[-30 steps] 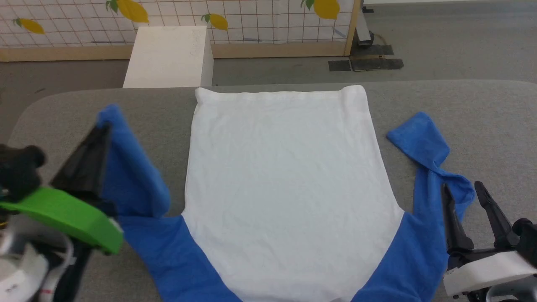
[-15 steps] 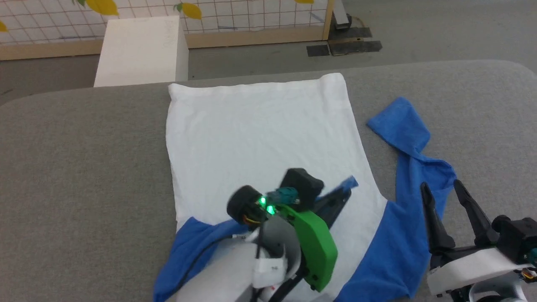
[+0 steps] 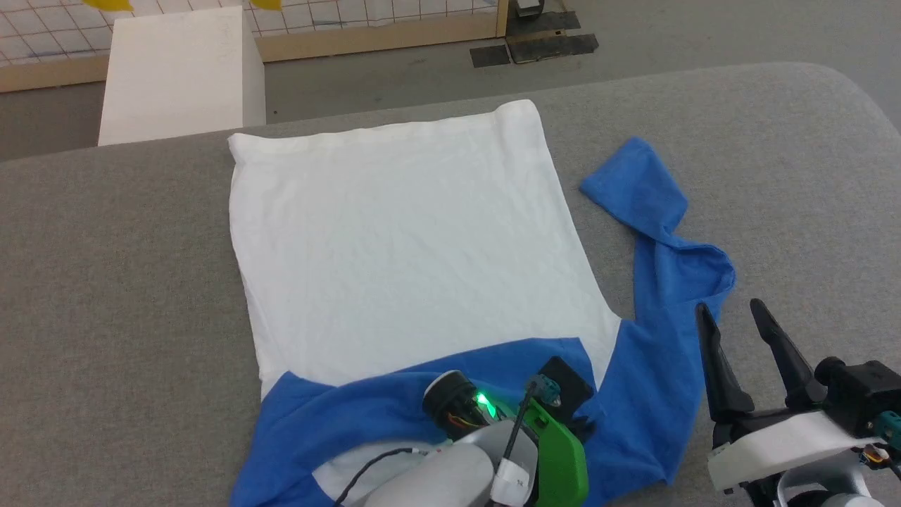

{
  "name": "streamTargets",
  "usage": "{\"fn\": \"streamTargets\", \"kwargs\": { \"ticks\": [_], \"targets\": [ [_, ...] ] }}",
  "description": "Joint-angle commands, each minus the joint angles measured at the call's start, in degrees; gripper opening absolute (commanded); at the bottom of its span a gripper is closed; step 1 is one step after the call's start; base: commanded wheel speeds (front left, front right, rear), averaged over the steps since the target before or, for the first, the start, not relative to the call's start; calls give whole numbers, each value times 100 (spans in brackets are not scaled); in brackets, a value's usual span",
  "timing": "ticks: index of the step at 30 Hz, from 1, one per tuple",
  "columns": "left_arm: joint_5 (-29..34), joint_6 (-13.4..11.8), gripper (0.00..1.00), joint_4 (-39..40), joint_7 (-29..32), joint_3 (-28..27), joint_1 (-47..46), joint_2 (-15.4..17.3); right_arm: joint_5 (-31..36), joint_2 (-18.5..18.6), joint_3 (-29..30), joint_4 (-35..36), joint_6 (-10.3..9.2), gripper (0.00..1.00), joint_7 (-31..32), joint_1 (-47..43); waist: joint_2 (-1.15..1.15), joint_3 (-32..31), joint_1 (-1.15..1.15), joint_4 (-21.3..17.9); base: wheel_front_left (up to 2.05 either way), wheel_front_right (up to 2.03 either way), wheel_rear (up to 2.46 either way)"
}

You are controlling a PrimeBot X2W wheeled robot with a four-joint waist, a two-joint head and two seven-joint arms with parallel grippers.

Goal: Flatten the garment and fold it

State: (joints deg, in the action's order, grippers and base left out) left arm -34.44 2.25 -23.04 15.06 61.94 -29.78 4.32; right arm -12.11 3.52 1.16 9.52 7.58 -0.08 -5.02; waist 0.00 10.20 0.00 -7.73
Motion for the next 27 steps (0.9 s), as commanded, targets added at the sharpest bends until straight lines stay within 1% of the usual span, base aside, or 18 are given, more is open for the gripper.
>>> {"fn": "streamTargets", "kwargs": {
  "ticks": [1, 2, 5, 8, 9, 11, 13, 17, 21, 23, 24, 25, 27],
  "targets": [
    [-57, 67, 41, -67, 6, 22, -92, -40, -13, -22, -4, -19, -9, 100, -38, 98, 0, -4, 0, 11, 0, 0, 0],
    [-99, 76, 100, -106, -25, 2, -105, -54, -9, -24, -2, -20, -9, 100, -34, 104, 0, -9, 0, 28, 0, 0, 0],
    [-269, 105, 100, -48, -246, -175, -153, -79, 1, -20, 9, -15, -9, 100, -16, 103, 0, -28, 0, 99, 0, 0, 0],
    [-561, 95, 100, 262, -634, -592, -150, -62, 12, 5, 40, 0, -9, 100, 24, 99, 0, -46, 0, 176, 0, 0, 0],
    [-584, 68, 100, 400, -792, -725, -163, -6, 15, 21, 54, 7, -9, 100, 40, 105, 0, -47, 0, 197, 0, 0, 0],
    [-561, -70, 100, 702, -1196, -1050, -170, 195, 47, 59, 123, 29, -9, 100, 77, 134, 0, -37, 0, 251, 0, 0, 0],
    [-487, -302, 100, 959, -1631, -1414, -112, 471, 92, 93, 229, 43, -9, 100, 119, 215, 0, -18, 0, 298, 0, 0, 0],
    [-369, -921, 100, 1299, -2547, -2258, 254, 1110, 263, 271, 358, -57, -9, 100, 319, 604, 0, 109, 0, 372, 0, 0, 0],
    [-293, -1428, 100, 1550, -2921, -3025, 739, 1608, 468, 562, 310, -312, -9, 100, 764, 1179, 0, 357, 0, 482, 0, 0, 0],
    [-211, -1608, 100, 1688, -2978, -3386, 950, 1773, 539, 754, 218, -529, -9, 100, 1064, 1545, 0, 523, 0, 556, 0, 0, 0],
    [-236, -1664, 100, 1763, -2990, -3573, 1043, 1777, 548, 849, 188, -657, -9, 100, 1189, 1723, 0, 604, 0, 602, 0, 0, 0],
    [-175, -1704, 100, 1883, -2998, -3786, 1121, 1802, 551, 967, 114, -821, -9, 100, 1354, 1947, 0, 707, 0, 659, 0, 0, 0],
    [2, -1708, 100, 2135, -3001, -4167, 1241, 1785, 495, 1073, 34, -1082, -9, 100, 1582, 2370, 0, 900, 0, 766, 0, 0, 0]
  ]
}}
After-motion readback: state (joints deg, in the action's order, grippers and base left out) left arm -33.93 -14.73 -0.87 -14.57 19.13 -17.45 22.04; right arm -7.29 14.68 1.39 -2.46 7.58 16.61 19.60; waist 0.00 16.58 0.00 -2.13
